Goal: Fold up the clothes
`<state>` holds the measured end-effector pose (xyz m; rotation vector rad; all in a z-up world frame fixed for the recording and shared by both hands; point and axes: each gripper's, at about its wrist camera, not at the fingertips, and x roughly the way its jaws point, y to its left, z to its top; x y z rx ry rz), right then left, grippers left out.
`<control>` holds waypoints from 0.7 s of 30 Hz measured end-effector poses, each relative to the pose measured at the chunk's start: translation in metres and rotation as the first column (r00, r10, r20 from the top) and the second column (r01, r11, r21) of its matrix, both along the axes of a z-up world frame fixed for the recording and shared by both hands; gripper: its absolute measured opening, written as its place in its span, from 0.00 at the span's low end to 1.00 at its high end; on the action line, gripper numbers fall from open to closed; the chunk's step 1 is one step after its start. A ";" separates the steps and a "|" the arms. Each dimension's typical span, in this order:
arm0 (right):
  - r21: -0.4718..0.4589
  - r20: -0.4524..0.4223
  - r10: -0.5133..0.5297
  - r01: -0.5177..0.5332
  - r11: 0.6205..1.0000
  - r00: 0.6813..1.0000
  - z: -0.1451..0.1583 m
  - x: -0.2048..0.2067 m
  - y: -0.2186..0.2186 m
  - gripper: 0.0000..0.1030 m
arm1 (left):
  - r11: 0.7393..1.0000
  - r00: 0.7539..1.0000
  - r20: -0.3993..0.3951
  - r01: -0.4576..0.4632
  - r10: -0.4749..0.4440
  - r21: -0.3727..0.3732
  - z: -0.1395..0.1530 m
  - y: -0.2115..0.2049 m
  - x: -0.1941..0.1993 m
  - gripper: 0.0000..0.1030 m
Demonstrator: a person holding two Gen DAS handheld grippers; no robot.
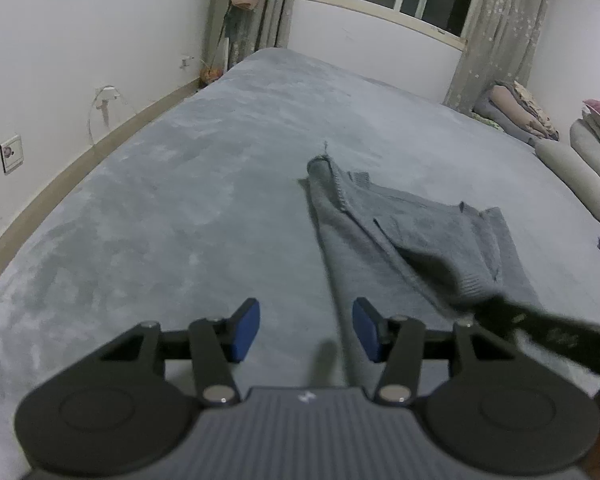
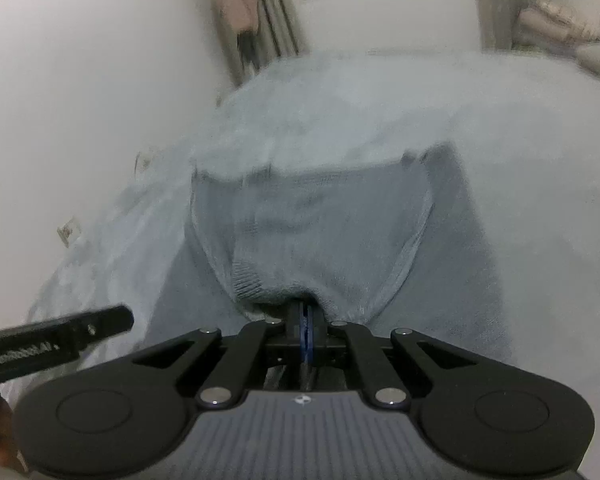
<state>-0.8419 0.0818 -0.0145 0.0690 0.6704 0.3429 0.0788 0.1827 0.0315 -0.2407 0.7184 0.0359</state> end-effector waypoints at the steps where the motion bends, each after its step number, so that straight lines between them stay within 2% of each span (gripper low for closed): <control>1: -0.003 -0.012 0.019 -0.019 1.000 1.000 -0.002 0.001 0.001 0.02 | 1.000 1.000 -0.003 -0.002 0.002 -0.002 -0.001 0.001 0.001 0.47; 4: -0.008 -0.070 0.091 -0.092 0.996 0.993 -0.009 0.007 0.005 0.02 | 1.000 1.000 -0.010 0.000 0.000 0.005 -0.003 0.000 0.001 0.47; 6: 0.017 -0.066 0.145 -0.144 0.989 0.987 -0.009 0.005 0.006 0.04 | 1.000 1.000 -0.012 -0.001 0.001 0.008 -0.003 0.000 0.001 0.47; 10: 0.076 -0.041 0.219 -0.216 0.973 0.975 0.009 0.010 0.007 0.29 | 1.000 1.000 -0.014 -0.028 0.027 -0.010 -0.002 0.009 0.002 0.48; 11: 0.072 -0.021 0.247 -0.245 0.967 0.969 0.017 0.012 0.010 0.32 | 0.999 0.999 -0.017 -0.037 0.037 -0.015 -0.002 0.012 0.002 0.48; 13: 0.026 0.025 0.283 -0.284 0.958 0.959 0.031 0.025 0.023 0.50 | 0.999 0.999 -0.020 -0.049 0.049 -0.021 -0.004 0.017 0.003 0.48; 14: 0.006 0.038 0.300 -0.300 0.954 0.953 0.036 0.035 0.030 0.54 | 0.998 0.998 -0.021 -0.053 0.052 -0.023 -0.004 0.018 0.003 0.48; 19: -0.094 0.061 0.343 -0.337 0.937 0.937 0.035 0.093 0.071 0.56 | 0.997 0.997 -0.017 -0.074 0.073 -0.031 -0.004 0.027 0.005 0.49; 21: -0.115 0.066 0.381 -0.373 0.921 0.922 0.030 0.104 0.090 0.50 | 0.995 0.996 -0.017 -0.091 0.090 -0.033 -0.003 0.033 0.006 0.49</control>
